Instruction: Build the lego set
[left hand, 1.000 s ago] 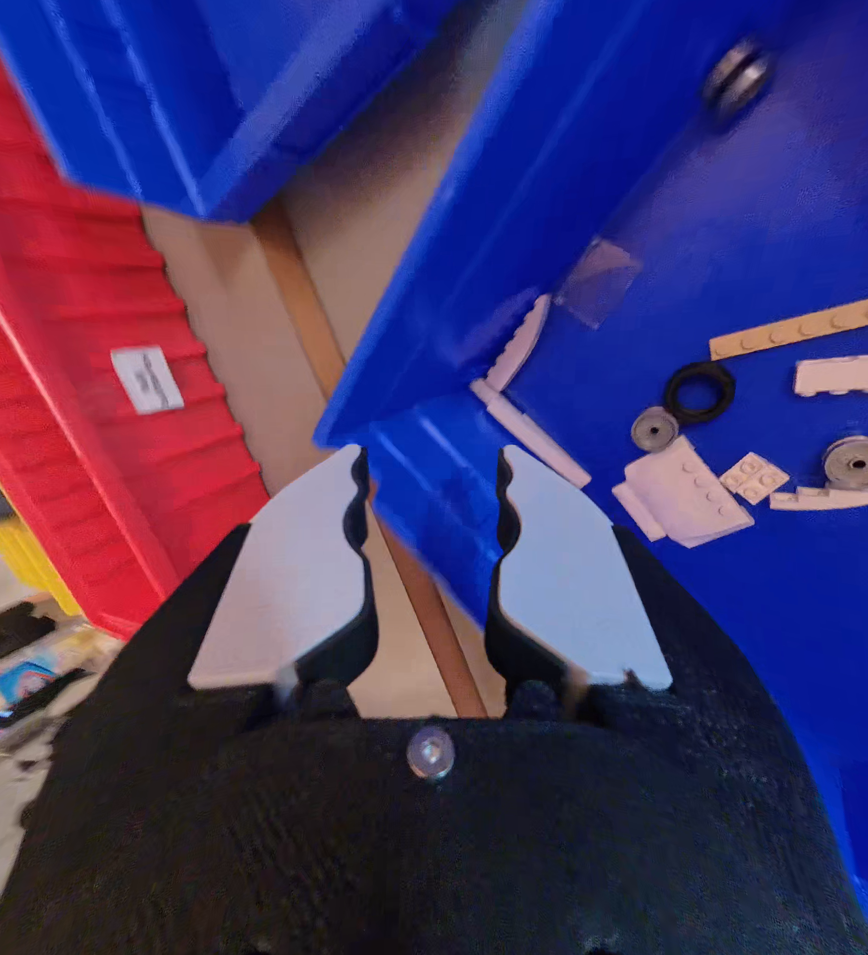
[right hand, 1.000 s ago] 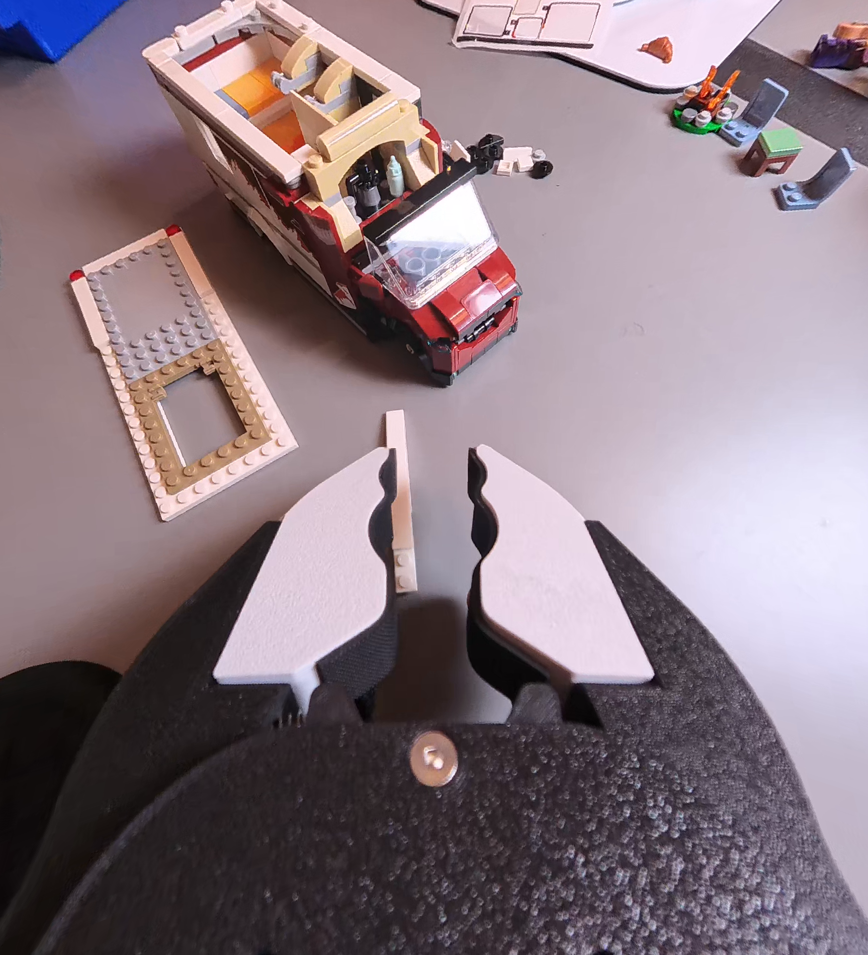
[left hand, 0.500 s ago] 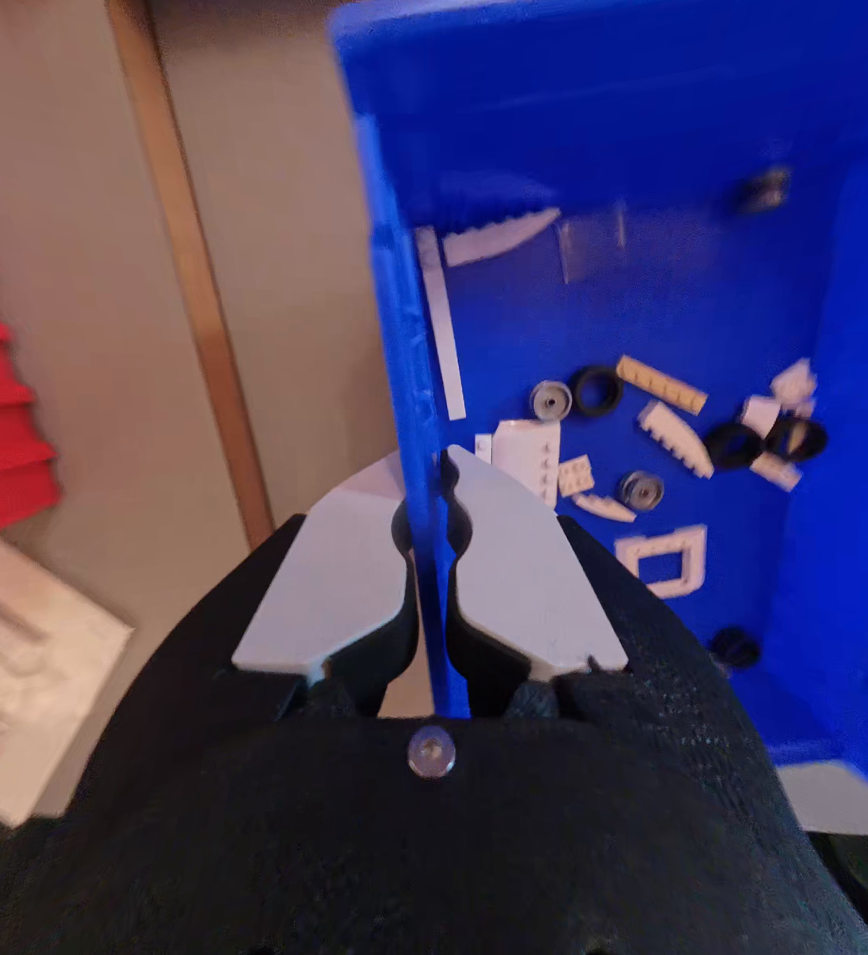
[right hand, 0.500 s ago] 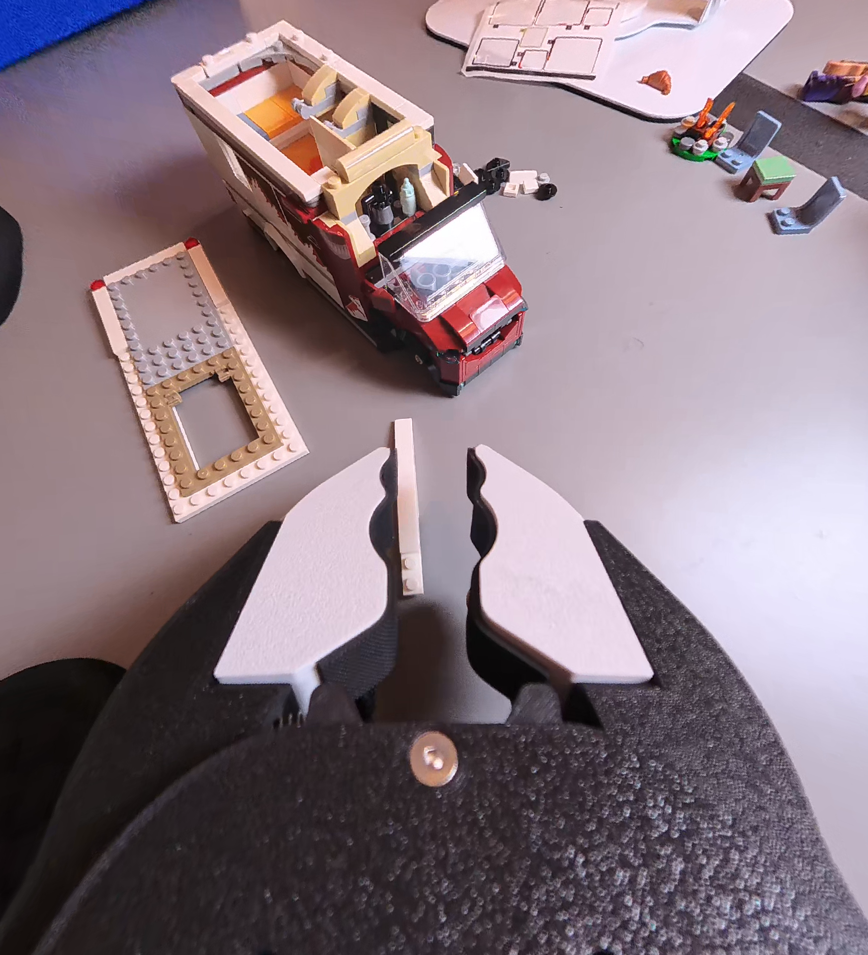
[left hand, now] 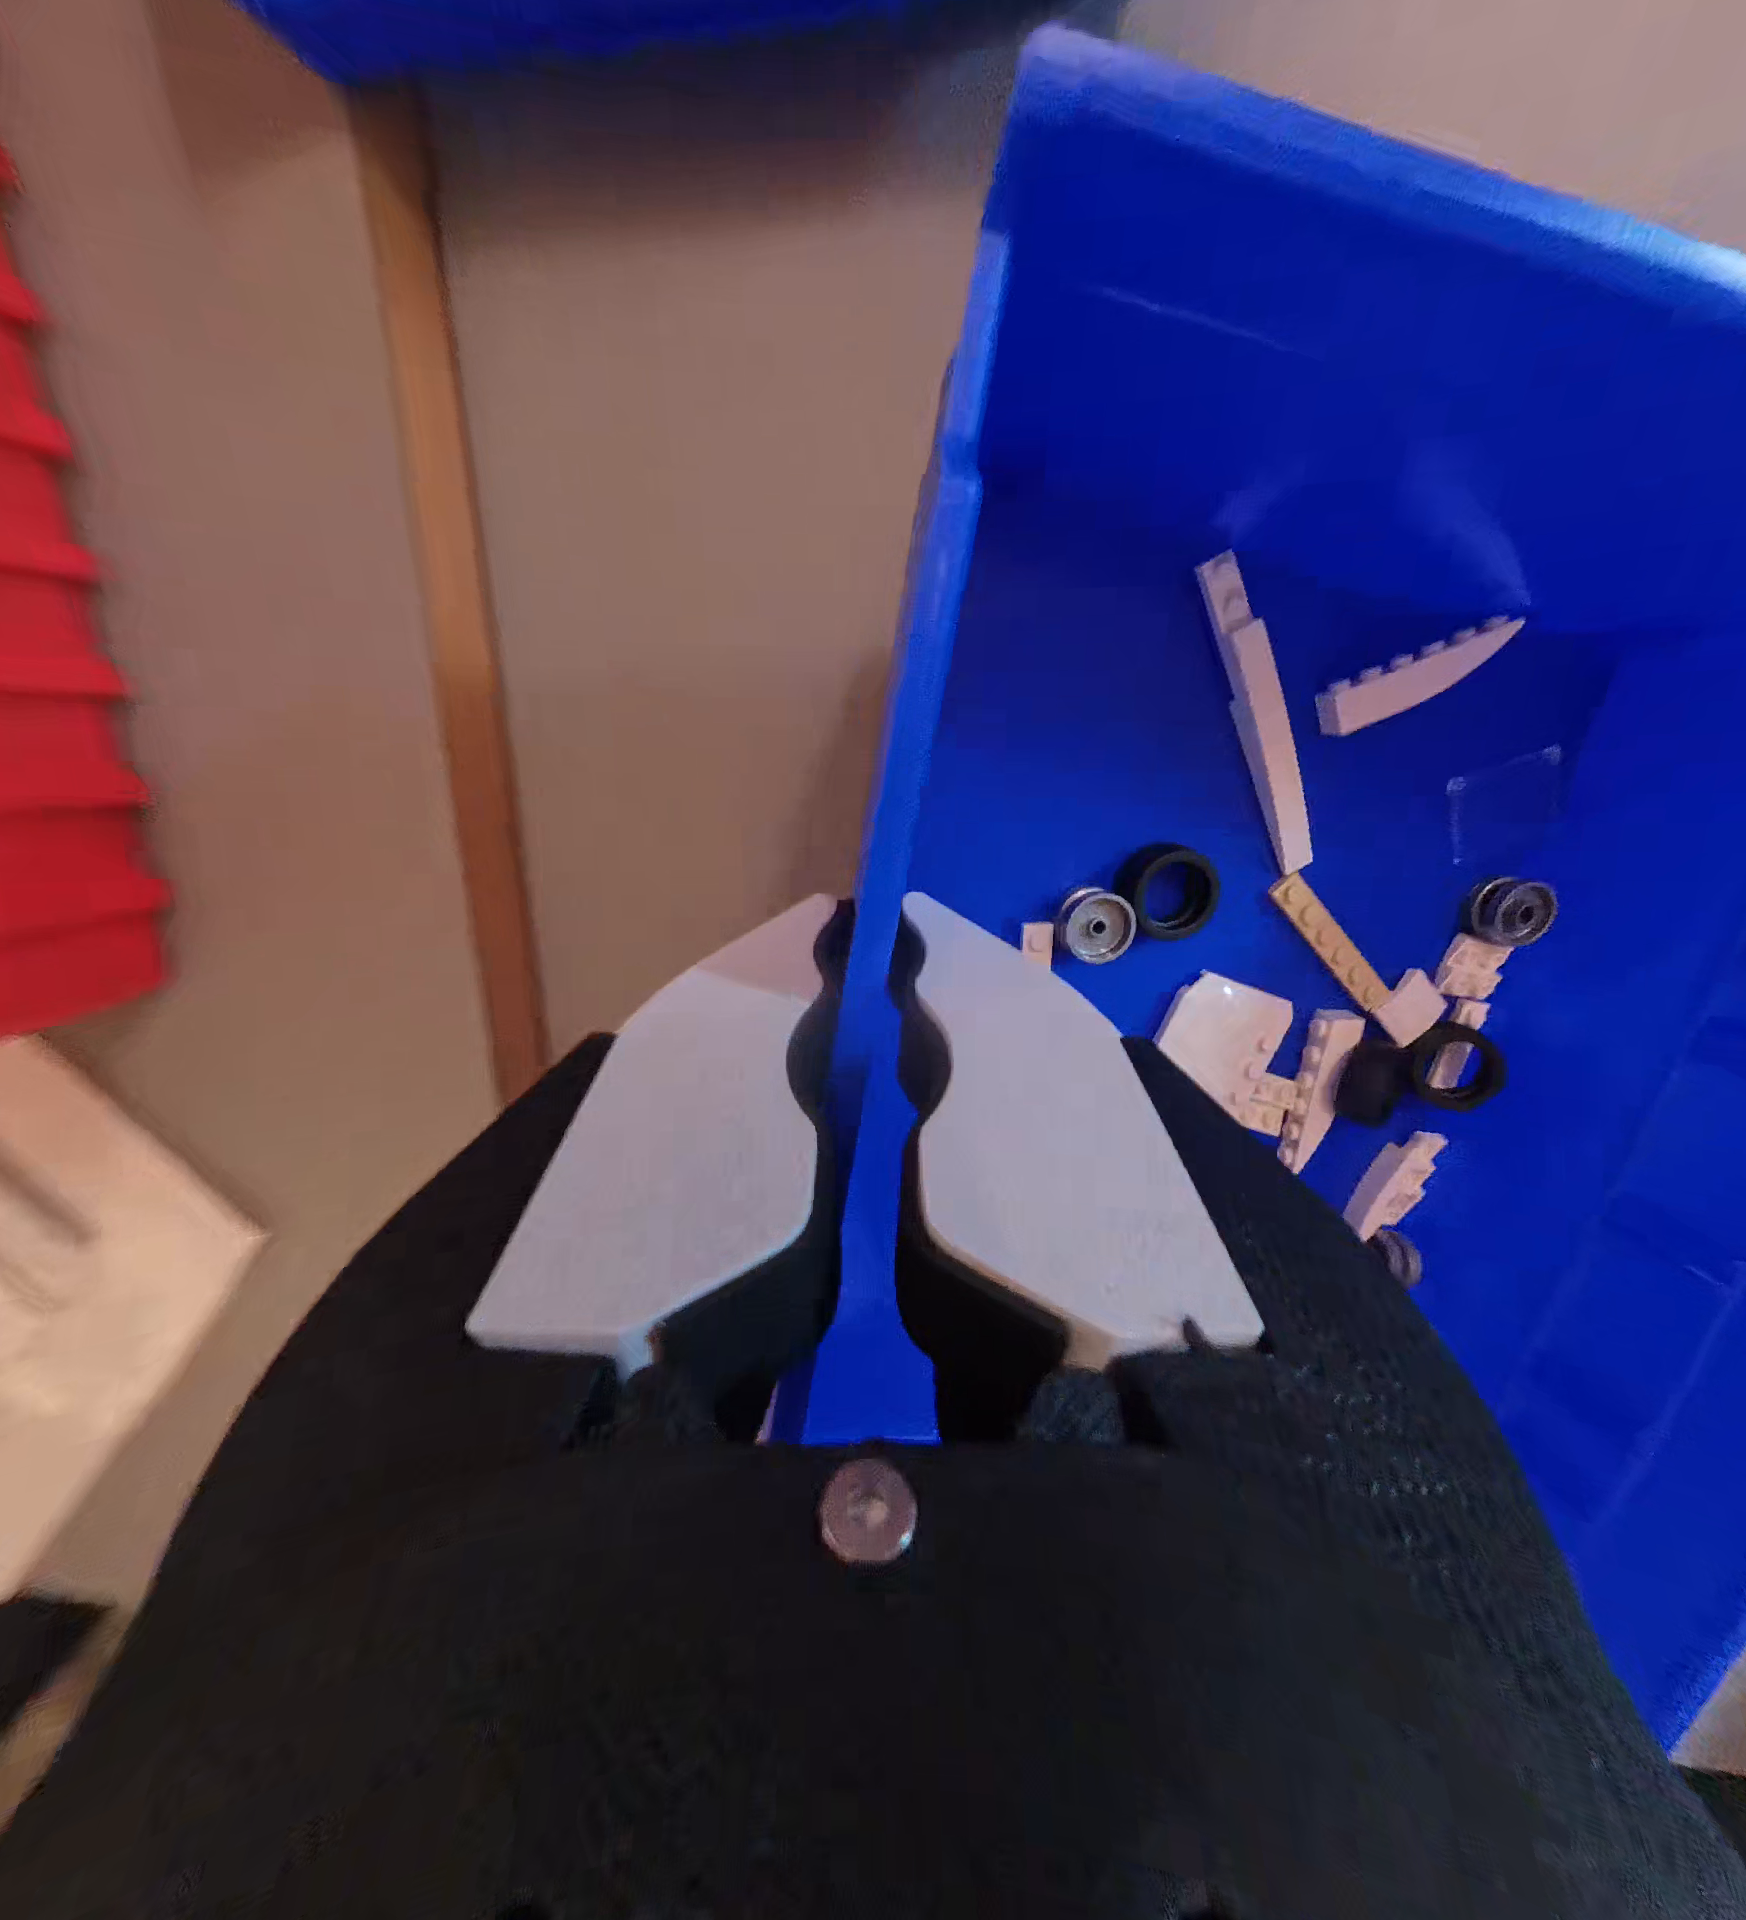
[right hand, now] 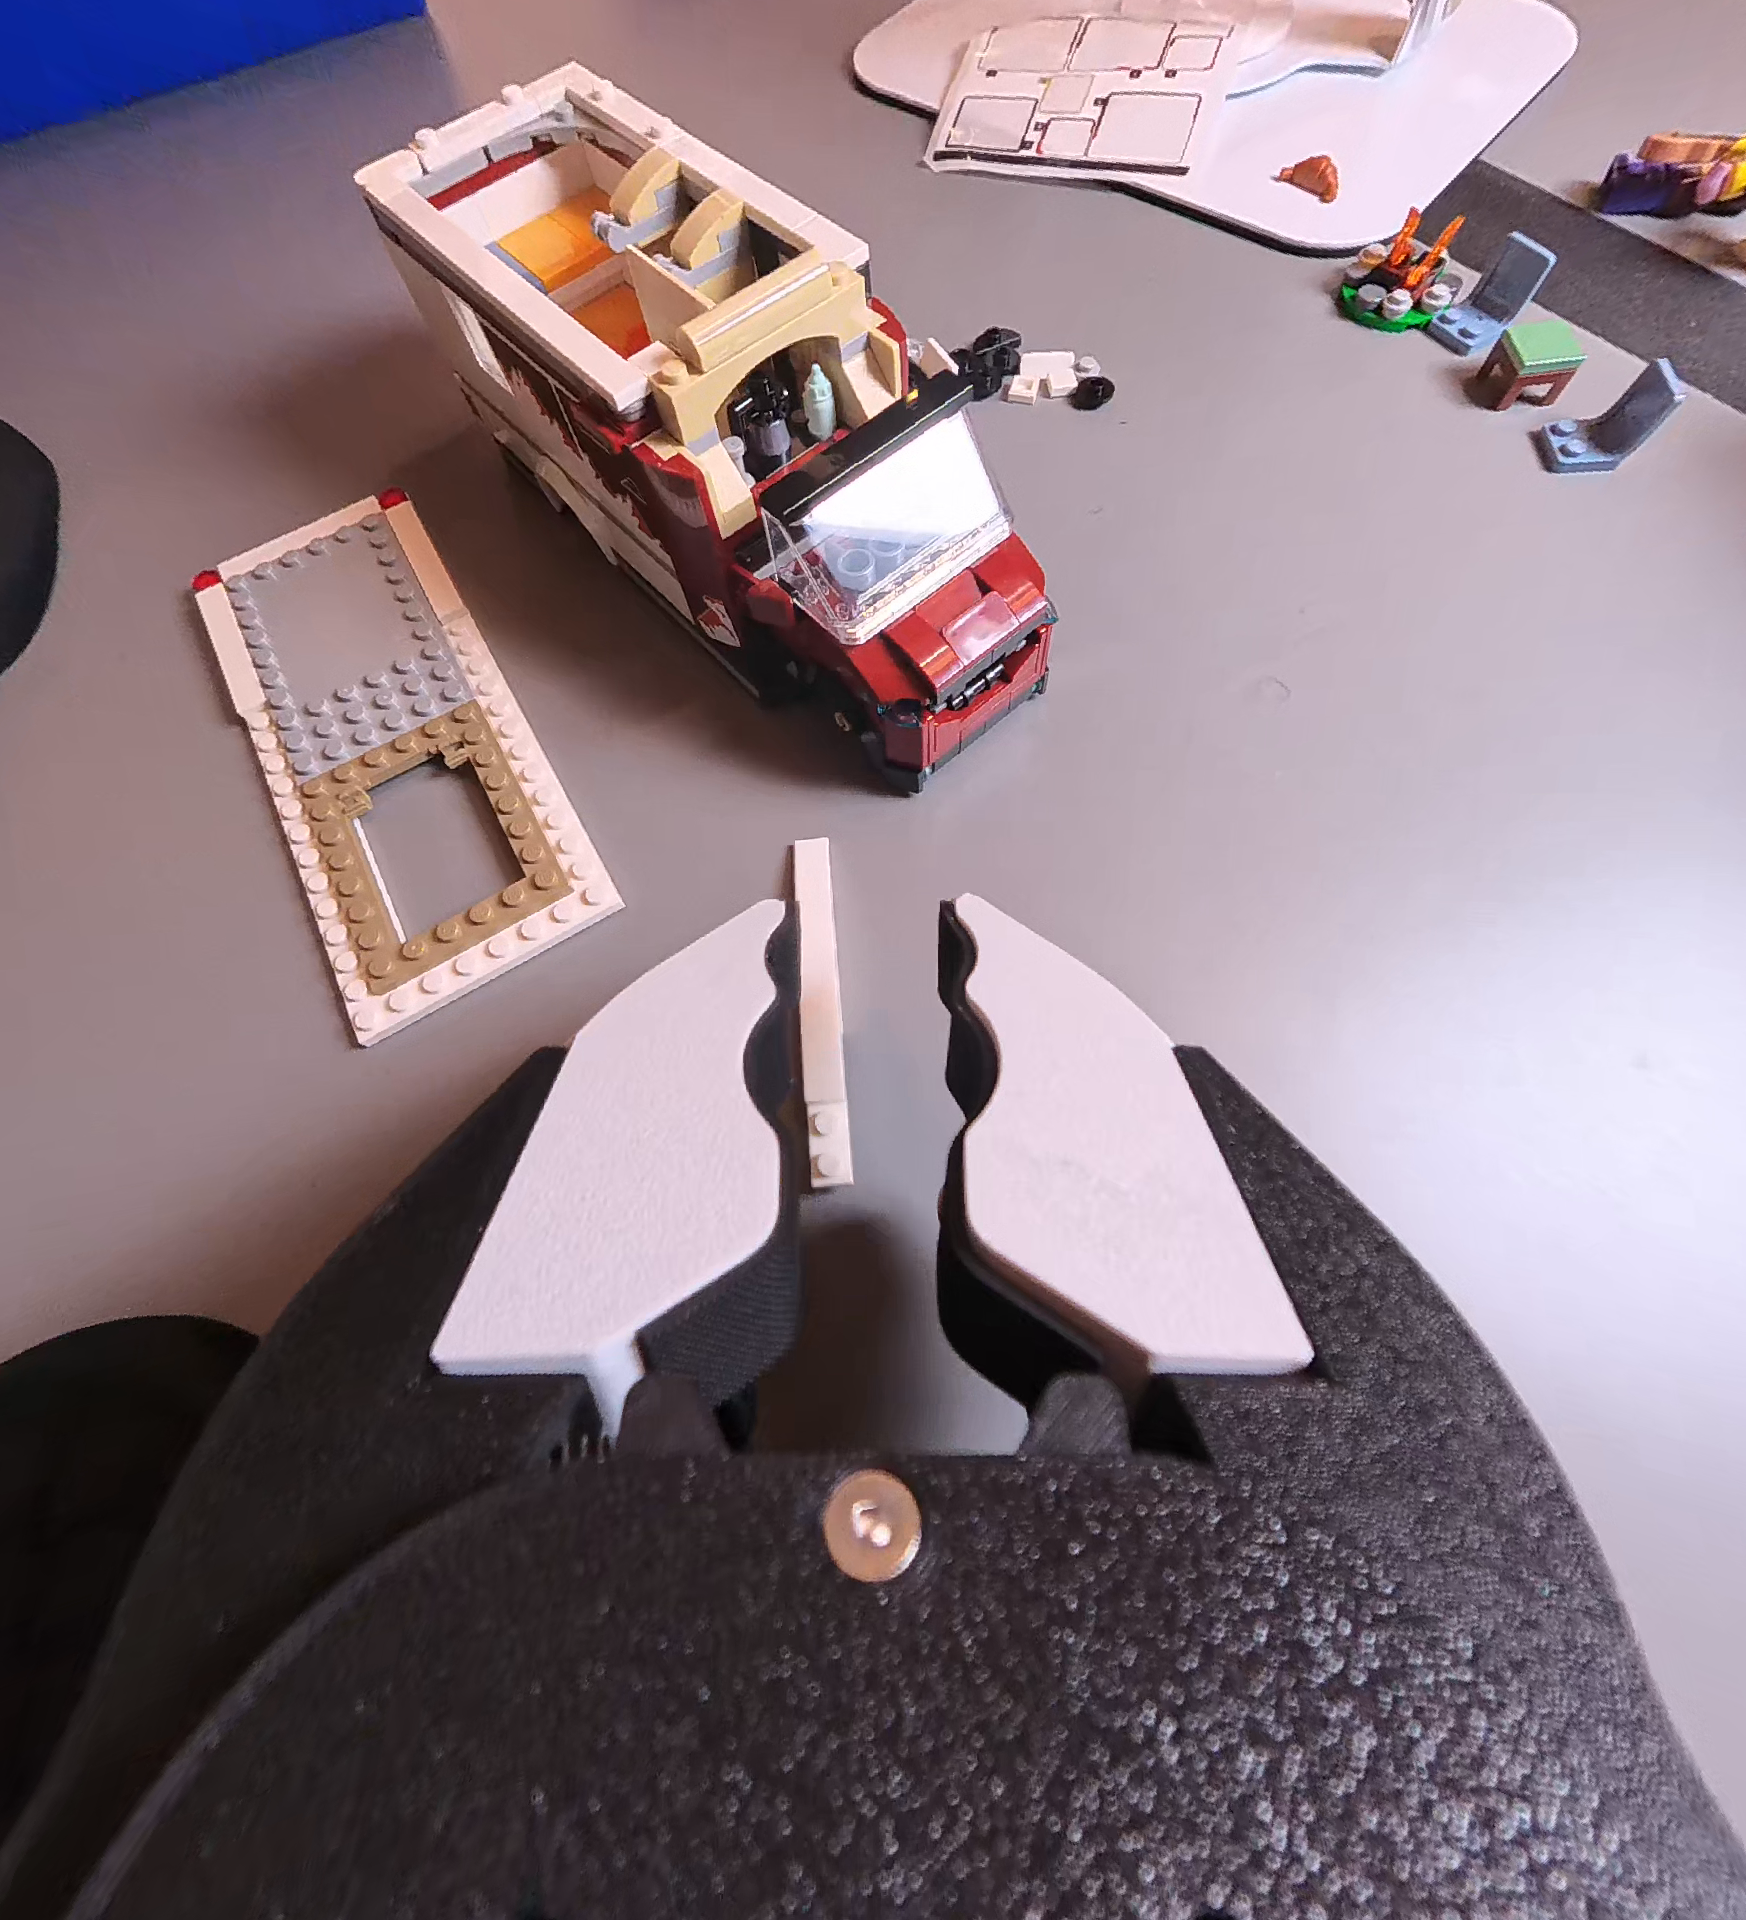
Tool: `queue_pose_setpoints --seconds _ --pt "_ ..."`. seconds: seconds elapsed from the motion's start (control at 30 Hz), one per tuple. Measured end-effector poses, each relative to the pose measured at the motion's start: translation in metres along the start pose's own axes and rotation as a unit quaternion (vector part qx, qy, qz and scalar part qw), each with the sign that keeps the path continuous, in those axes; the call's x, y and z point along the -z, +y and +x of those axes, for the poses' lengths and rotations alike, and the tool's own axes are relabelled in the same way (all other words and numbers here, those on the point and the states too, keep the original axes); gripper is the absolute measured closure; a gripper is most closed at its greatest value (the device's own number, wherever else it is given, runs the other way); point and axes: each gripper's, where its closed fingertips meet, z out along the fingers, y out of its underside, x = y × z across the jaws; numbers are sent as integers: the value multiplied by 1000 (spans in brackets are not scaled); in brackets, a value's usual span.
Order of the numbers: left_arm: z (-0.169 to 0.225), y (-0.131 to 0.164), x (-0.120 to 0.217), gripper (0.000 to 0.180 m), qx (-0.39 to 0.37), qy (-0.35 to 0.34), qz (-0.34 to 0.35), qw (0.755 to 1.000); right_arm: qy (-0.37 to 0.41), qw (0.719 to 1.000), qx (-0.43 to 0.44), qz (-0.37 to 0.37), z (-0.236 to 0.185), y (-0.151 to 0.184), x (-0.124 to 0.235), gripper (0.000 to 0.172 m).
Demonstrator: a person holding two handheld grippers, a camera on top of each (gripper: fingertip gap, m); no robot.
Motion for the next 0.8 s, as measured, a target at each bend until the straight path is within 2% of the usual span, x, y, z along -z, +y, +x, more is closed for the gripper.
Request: queue_pose_setpoints --seconds 0.03,0.1,0.23,0.3,0.43,0.57,0.63,0.7,0.8 --pt "-3 4 -10 174 30 28 -3 999 0 1000 0 1 0 0 0 147" --pt "-9 11 -28 174 98 77 4 992 1 1000 0 2 1 -1 1 147" --pt "-16 19 -48 171 221 150 38 963 0 1000 -1 -1 2 -1 0 147" --pt "-21 20 -43 171 232 142 54 961 -1 1000 1 -2 2 -1 -1 147" --pt "-17 22 -26 164 207 150 87 963 -1 1000 -1 1 2 -1 0 147" --pt "-14 39 -6 152 113 108 94 983 2 1000 2 3 2 -2 1 147" --pt "-8 43 12 139 16 57 126 990 4 1000 3 6 2 -2 3 147" --pt "26 54 32 136 -115 51 154 980 4 1000 1 9 3 -3 4 147" --pt "96 86 50 130 -269 89 165 945 2 1000 -2 11 3 -4 2 147"
